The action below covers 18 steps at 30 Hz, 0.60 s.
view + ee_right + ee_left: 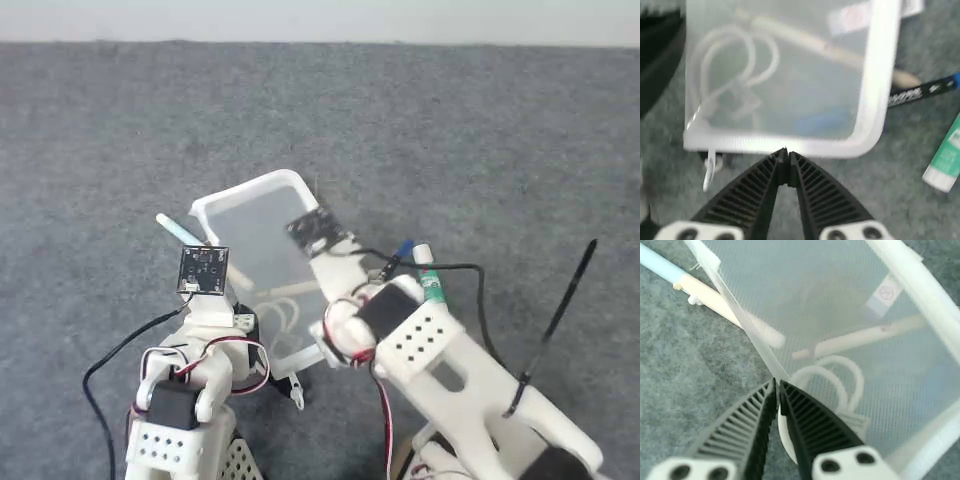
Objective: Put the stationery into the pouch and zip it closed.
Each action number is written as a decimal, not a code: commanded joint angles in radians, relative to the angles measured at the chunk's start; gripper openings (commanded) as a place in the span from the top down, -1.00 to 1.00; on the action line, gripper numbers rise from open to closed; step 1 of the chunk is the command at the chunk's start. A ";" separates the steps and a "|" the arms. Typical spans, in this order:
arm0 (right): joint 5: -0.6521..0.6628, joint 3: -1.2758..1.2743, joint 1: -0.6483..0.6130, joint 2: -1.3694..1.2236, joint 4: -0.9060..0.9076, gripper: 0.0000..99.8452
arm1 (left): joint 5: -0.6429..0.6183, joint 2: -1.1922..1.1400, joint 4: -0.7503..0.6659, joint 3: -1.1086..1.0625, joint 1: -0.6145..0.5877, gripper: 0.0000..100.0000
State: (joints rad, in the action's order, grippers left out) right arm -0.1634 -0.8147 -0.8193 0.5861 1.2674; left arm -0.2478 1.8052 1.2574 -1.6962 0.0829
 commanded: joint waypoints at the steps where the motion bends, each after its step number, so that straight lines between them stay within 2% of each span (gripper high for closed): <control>1: -0.021 0.052 -0.045 0.050 0.101 0.99 | -0.002 0.025 0.009 0.012 0.000 0.97; 5: -0.068 -0.020 -0.077 0.050 0.090 0.99 | -0.002 0.025 0.009 0.012 0.000 0.97; 13: -0.066 -0.210 -0.068 0.050 -0.226 0.99 | -0.002 0.025 0.009 0.012 0.000 0.97; 18: -0.064 -0.219 0.097 0.050 -0.432 0.99 | -0.002 0.025 0.009 0.012 0.000 0.97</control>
State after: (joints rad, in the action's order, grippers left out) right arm -0.2217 -1.0388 -0.8239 0.5923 0.9574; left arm -0.2463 1.8052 1.2574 -1.6962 0.0829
